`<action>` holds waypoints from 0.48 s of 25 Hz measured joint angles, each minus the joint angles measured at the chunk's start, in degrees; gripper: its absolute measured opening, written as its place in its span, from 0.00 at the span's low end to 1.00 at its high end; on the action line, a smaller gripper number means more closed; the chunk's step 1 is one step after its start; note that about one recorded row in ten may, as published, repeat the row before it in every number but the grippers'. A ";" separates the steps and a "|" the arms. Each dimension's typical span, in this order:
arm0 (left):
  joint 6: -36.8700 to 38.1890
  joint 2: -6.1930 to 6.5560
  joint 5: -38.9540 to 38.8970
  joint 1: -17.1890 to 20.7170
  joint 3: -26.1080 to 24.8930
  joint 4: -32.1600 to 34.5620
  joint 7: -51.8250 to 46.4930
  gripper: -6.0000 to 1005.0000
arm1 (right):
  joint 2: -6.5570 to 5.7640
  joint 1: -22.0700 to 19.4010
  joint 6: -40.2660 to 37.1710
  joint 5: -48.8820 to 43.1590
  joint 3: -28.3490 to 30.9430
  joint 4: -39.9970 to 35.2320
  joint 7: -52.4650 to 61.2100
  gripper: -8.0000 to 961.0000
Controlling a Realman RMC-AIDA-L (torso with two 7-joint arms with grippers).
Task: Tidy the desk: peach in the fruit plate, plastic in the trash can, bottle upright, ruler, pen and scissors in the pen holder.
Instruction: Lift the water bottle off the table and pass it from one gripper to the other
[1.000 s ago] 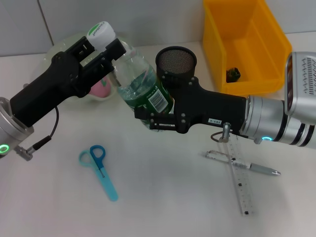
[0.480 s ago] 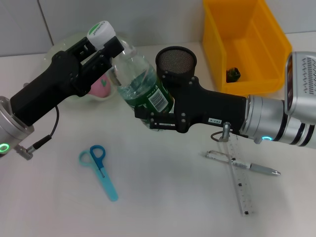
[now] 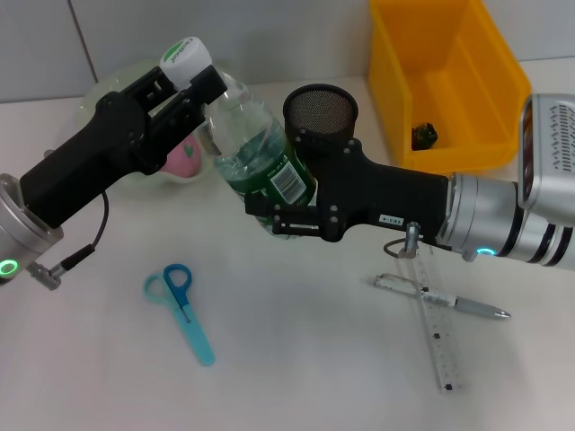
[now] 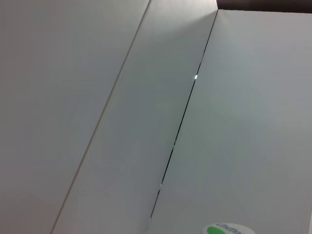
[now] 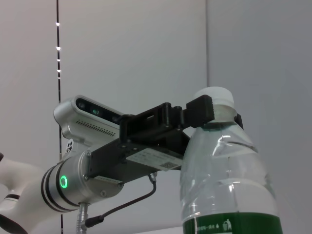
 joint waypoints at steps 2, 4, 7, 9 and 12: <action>0.00 0.00 0.00 0.00 -0.02 -0.04 0.00 0.45 | 0.00 0.02 0.00 -0.01 0.00 0.00 0.00 0.83; -0.01 0.00 -0.01 0.00 -0.01 -0.05 0.00 0.45 | 0.00 0.06 -0.01 -0.03 0.00 0.00 0.00 0.83; -0.06 0.00 -0.03 0.00 0.06 -0.06 0.00 0.45 | 0.00 0.16 -0.01 -0.12 0.00 0.00 0.00 0.83; -0.07 0.00 -0.03 0.00 -0.01 -0.07 0.00 0.45 | 0.00 0.37 0.06 -0.27 -0.01 0.00 0.26 0.83; -0.01 0.01 0.07 0.00 -0.08 -0.08 -0.15 0.45 | -0.12 0.58 0.07 -0.44 -1.09 -0.33 0.78 0.83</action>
